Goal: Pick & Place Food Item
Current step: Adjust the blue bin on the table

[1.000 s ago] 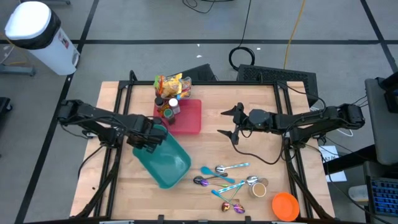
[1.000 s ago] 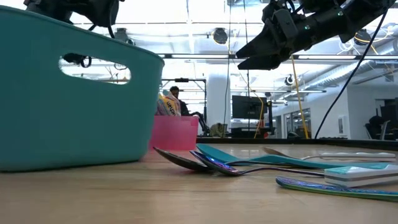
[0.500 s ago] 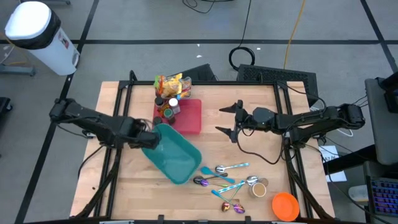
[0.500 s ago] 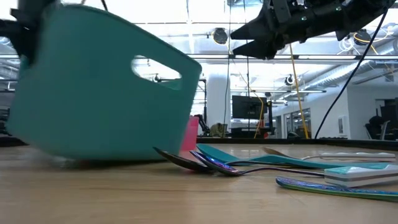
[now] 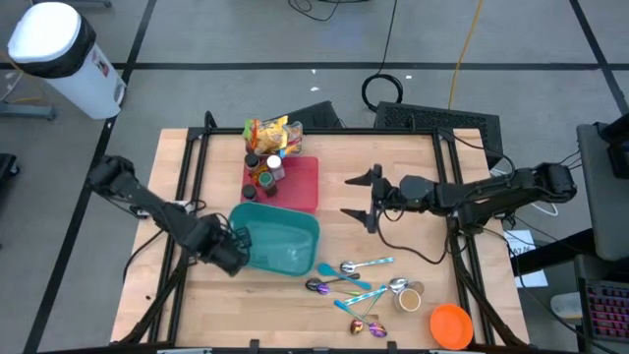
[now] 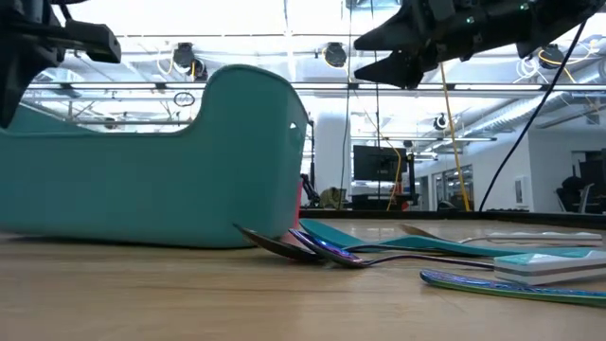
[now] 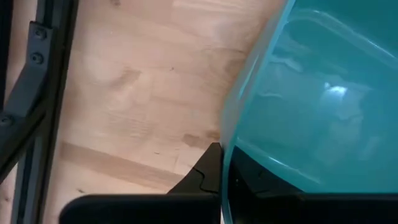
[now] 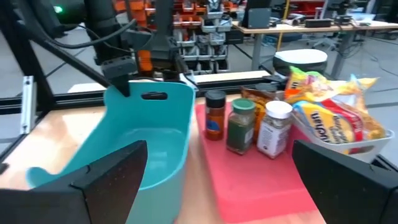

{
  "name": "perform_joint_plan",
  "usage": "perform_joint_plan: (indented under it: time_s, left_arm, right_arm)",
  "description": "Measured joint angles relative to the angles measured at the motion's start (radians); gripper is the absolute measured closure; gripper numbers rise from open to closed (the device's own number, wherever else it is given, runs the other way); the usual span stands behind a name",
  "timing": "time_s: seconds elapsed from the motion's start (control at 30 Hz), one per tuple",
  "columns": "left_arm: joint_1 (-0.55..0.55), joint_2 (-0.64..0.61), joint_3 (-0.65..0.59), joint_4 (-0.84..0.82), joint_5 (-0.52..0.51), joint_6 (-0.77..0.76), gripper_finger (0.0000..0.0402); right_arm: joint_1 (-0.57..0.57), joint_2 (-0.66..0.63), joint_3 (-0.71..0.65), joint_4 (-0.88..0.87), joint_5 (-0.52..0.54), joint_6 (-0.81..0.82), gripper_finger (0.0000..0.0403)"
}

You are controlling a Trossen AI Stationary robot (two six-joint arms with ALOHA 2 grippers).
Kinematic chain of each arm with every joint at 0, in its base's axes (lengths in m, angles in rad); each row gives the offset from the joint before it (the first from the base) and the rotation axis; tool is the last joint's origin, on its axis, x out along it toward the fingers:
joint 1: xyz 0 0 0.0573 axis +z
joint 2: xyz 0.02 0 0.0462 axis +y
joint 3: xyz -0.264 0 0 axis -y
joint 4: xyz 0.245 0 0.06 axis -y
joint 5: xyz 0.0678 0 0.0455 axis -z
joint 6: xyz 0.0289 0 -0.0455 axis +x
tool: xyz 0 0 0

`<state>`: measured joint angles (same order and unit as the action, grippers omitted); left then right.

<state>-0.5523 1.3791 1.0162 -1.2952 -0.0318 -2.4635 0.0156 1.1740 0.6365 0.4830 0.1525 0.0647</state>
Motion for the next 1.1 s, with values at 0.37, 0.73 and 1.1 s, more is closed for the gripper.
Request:
perform_joint_plan:
  time_s: [0.37, 0.73, 1.1]
  left_arm:
    - [-0.019, 0.044, 0.002, 0.035, -0.105, -0.007, 0.0392]
    - [0.017, 0.031, 0.0, -0.014, -0.124, -0.004, 0.0397]
    - [0.097, 0.009, 0.0, -0.073, -0.19, 0.028, 0.0392]
  right_arm:
    - [0.089, 0.0, 0.0, 0.007, 0.003, 0.039, 0.0009]
    - [0.179, 0.0, -0.001, 0.023, 0.003, 0.047, 0.0009]
    - [0.19, -0.005, -0.002, -0.015, 0.004, 0.028, 0.0009]
